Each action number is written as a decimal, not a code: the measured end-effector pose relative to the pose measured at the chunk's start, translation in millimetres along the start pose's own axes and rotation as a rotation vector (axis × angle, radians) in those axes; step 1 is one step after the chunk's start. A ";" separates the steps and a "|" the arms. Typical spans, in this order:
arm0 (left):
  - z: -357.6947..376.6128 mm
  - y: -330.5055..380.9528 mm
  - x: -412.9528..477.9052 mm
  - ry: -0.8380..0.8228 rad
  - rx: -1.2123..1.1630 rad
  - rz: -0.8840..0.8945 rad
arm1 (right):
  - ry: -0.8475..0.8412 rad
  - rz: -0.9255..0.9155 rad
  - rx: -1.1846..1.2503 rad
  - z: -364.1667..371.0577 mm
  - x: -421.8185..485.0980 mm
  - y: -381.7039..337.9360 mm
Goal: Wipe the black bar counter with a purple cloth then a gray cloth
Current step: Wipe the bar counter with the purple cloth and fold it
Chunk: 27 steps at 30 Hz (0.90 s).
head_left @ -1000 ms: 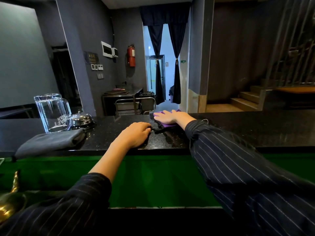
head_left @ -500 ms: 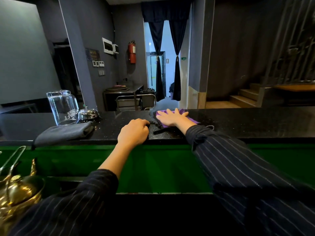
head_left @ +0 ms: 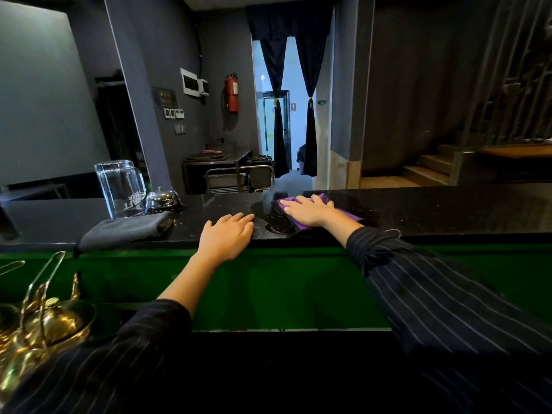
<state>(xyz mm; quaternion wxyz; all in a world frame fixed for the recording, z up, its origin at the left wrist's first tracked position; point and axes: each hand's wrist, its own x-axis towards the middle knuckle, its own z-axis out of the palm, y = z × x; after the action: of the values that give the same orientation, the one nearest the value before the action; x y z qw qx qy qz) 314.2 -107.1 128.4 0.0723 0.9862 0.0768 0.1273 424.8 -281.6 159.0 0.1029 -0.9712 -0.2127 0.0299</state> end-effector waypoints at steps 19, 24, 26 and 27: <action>16.6 -16.2 -48.4 0.219 0.024 0.021 | 0.007 0.131 -0.033 1.9 -5.8 -1.2; 11.4 -15.8 -38.8 0.170 0.004 0.013 | 0.016 0.119 -0.070 14.3 9.0 -65.3; 8.8 -16.7 -37.1 0.163 -0.020 0.007 | -0.014 -0.041 -0.041 19.5 5.4 -91.6; 6.7 -18.5 -37.3 0.160 -0.029 0.002 | -0.041 -0.114 -0.042 22.2 2.8 -100.3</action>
<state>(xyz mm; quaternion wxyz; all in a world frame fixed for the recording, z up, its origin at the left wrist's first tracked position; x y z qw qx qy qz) 277.8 -96.2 110.1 0.0799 0.9719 0.0796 0.2067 384.2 -187.2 158.6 0.0794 -0.9587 -0.2703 0.0395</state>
